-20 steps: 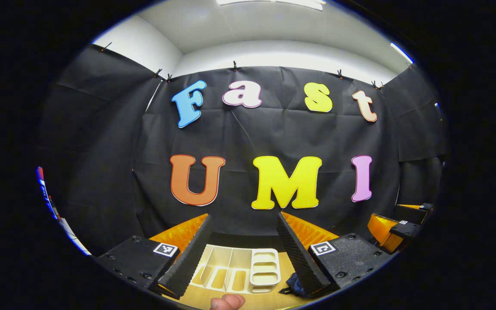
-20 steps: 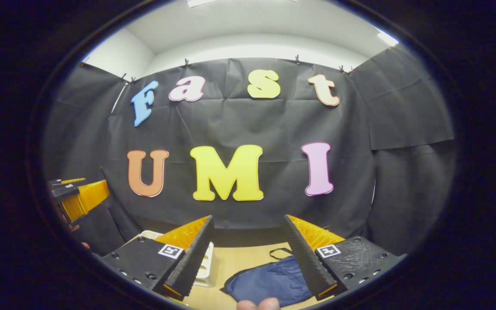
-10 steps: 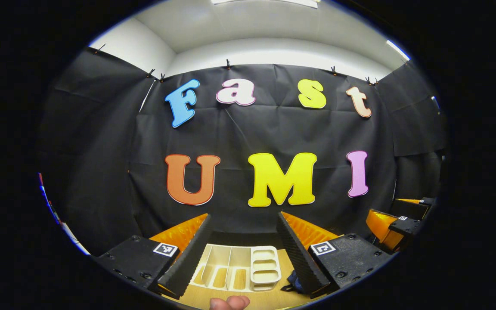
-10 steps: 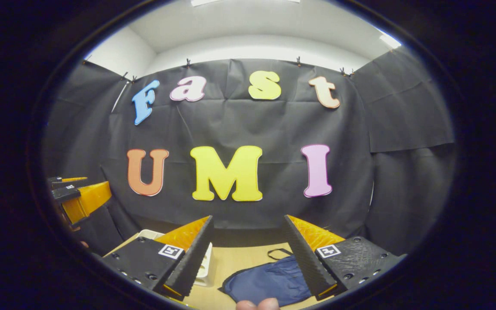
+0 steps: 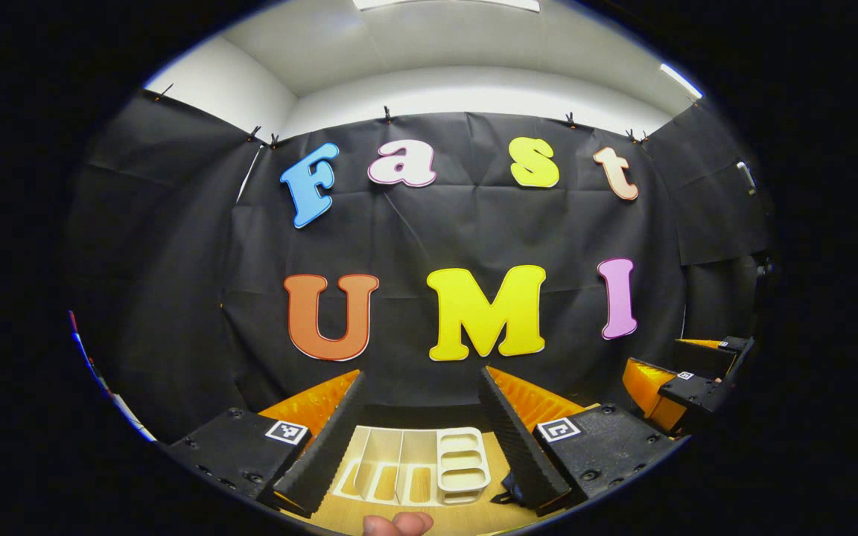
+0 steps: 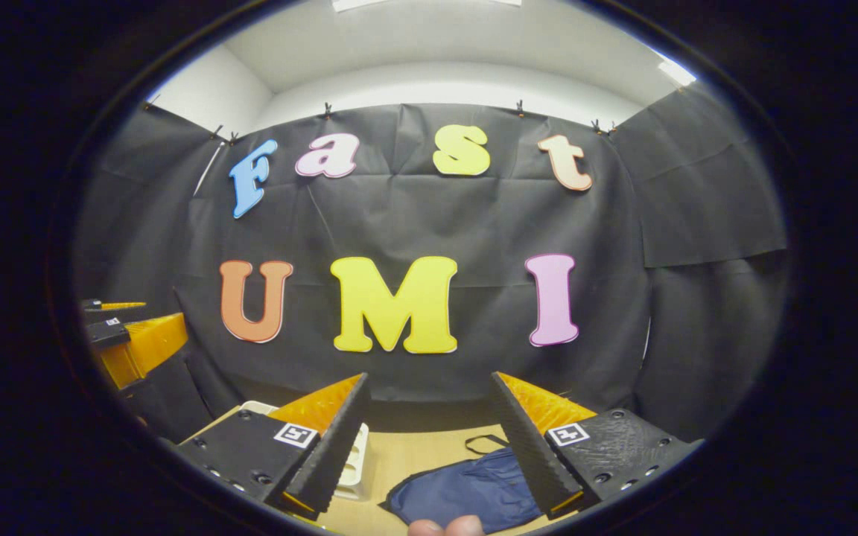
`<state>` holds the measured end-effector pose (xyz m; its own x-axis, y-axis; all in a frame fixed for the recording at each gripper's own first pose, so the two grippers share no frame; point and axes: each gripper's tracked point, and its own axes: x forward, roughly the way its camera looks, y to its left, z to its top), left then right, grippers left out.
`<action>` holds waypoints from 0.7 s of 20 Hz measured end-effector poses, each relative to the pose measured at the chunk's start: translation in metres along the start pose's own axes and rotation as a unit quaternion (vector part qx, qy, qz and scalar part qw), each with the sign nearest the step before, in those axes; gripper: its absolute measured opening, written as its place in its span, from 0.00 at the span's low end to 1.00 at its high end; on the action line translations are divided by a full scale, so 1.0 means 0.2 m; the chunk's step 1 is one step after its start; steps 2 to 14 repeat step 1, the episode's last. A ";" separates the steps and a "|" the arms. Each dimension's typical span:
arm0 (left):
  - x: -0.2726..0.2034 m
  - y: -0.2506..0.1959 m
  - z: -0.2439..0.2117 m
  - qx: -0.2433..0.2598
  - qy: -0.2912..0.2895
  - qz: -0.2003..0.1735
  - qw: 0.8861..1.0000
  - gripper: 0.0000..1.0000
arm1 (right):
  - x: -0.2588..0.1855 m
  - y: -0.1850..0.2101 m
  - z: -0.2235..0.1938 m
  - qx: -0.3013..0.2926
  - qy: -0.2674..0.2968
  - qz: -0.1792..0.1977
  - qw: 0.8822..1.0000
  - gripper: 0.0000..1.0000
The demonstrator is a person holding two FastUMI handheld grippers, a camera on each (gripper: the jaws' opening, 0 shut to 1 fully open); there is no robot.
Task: Open the schoolbag, grab two books from the bookshelf and put them into the schoolbag.
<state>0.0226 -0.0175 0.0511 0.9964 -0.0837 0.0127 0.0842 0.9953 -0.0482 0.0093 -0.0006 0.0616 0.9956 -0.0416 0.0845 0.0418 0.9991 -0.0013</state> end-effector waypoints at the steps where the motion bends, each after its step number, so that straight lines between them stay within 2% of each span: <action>1: 0.01 0.00 -0.01 -0.002 0.002 0.000 1.000 0.95 | 0.01 0.00 0.00 0.000 0.001 -0.001 1.000 0.96; 14: 0.01 0.00 -0.01 -0.002 0.002 0.000 1.000 0.95 | 0.01 0.00 0.00 0.000 0.001 -0.001 1.000 0.96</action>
